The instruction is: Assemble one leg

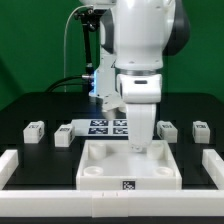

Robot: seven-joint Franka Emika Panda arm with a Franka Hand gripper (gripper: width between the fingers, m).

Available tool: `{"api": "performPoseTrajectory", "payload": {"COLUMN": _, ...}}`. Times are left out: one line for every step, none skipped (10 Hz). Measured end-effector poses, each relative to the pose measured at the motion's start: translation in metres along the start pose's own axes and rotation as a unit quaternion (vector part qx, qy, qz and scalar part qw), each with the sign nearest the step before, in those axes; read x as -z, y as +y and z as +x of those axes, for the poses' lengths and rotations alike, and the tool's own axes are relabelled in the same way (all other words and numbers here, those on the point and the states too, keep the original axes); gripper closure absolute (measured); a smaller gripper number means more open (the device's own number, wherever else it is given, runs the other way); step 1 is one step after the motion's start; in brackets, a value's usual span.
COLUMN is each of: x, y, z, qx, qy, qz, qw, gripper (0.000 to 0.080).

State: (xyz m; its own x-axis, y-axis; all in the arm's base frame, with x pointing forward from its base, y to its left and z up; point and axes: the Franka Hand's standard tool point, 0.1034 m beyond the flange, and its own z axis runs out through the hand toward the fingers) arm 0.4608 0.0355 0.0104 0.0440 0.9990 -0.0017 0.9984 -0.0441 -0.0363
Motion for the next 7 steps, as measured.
{"api": "performPoseTrajectory", "payload": {"x": 0.000, "y": -0.001, "z": 0.011, "qx": -0.002, "qy": 0.001, "qz": 0.000, "qw": 1.000, "gripper": 0.0739}}
{"api": "performPoseTrajectory", "payload": {"x": 0.000, "y": -0.001, "z": 0.021, "qx": -0.002, "qy": 0.002, "qz": -0.001, "qw": 1.000, "gripper": 0.0739}}
{"api": "performPoseTrajectory", "payload": {"x": 0.001, "y": 0.001, "z": 0.034, "qx": -0.003, "qy": 0.004, "qz": -0.002, "qw": 1.000, "gripper": 0.0739}}
{"api": "performPoseTrajectory", "payload": {"x": 0.002, "y": 0.005, "z": 0.046, "qx": 0.007, "qy": 0.006, "qz": -0.005, "qw": 1.000, "gripper": 0.0739}}
{"api": "performPoseTrajectory", "payload": {"x": 0.002, "y": 0.010, "z": 0.051, "qx": 0.019, "qy": 0.007, "qz": -0.008, "qw": 1.000, "gripper": 0.0739}}
{"api": "performPoseTrajectory", "payload": {"x": 0.002, "y": 0.015, "z": 0.053, "qx": 0.026, "qy": 0.007, "qz": -0.008, "qw": 1.000, "gripper": 0.0739}}
{"api": "performPoseTrajectory", "payload": {"x": 0.001, "y": 0.019, "z": 0.054, "qx": 0.025, "qy": 0.007, "qz": -0.007, "qw": 1.000, "gripper": 0.0739}}
